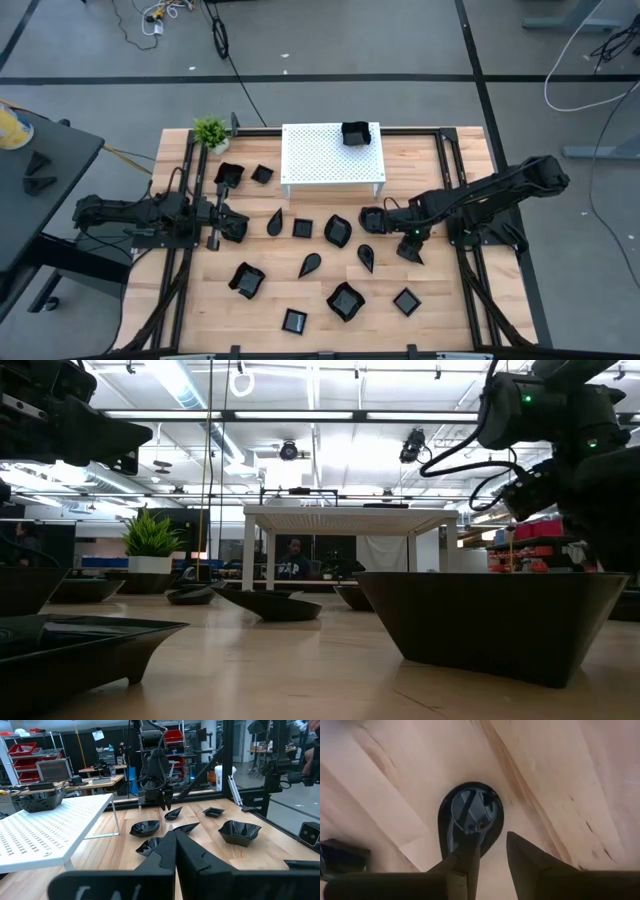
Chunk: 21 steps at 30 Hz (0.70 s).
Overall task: Pick & Place Mini shaped plates
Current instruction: Put the drop-shaped plate on the shelf
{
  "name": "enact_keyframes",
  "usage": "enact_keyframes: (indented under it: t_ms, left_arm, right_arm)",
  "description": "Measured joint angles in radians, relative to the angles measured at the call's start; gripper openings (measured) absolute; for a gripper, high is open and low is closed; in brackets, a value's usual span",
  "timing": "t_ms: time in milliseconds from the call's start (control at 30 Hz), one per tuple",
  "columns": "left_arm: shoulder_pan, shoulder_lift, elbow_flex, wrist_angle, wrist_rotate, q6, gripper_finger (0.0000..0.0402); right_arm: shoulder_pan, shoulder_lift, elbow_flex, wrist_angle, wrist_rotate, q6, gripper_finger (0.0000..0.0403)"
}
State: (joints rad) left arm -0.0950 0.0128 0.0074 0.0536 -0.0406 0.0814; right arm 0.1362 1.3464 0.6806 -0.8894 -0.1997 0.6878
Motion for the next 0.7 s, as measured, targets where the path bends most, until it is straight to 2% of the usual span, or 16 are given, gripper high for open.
enact_keyframes:
  t_ms: [700]
  left_arm:
    - [0.000,0.000,0.000,0.000,0.000,0.000,0.0003]
  right_arm:
    - [0.001,0.000,-0.049,0.093,-0.029,0.090,0.0100]
